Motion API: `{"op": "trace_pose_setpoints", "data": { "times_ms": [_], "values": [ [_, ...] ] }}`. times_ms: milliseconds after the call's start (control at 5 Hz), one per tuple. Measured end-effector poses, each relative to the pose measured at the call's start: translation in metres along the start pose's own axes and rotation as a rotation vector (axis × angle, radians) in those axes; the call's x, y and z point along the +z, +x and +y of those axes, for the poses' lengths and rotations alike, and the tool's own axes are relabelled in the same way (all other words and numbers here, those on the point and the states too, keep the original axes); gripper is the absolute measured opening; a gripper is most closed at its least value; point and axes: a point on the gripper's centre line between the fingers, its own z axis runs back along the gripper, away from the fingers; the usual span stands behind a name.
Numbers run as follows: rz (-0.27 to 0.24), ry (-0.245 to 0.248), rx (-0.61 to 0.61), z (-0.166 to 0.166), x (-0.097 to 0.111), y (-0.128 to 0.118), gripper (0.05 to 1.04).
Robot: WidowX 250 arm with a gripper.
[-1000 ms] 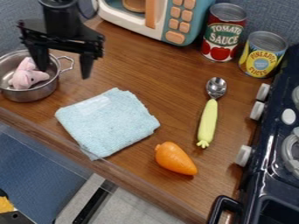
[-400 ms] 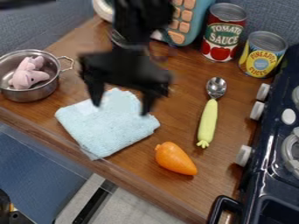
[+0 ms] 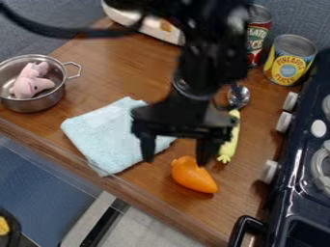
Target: Move the orange thing to the left side of the table near the pot
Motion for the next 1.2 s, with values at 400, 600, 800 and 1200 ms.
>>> {"op": "trace_pose_setpoints", "data": {
  "times_ms": [400,600,800,1200],
  "values": [
    [0.034,-0.064,0.002,-0.018,-0.017,-0.004,1.000],
    [0.046,-0.066,-0.014,-0.022,-0.030,-0.004,0.961],
    [0.052,-0.044,0.007,-0.021,-0.036,-0.005,0.695],
    [0.068,-0.056,0.018,-0.016,-0.039,-0.004,0.658]
  ]
}}
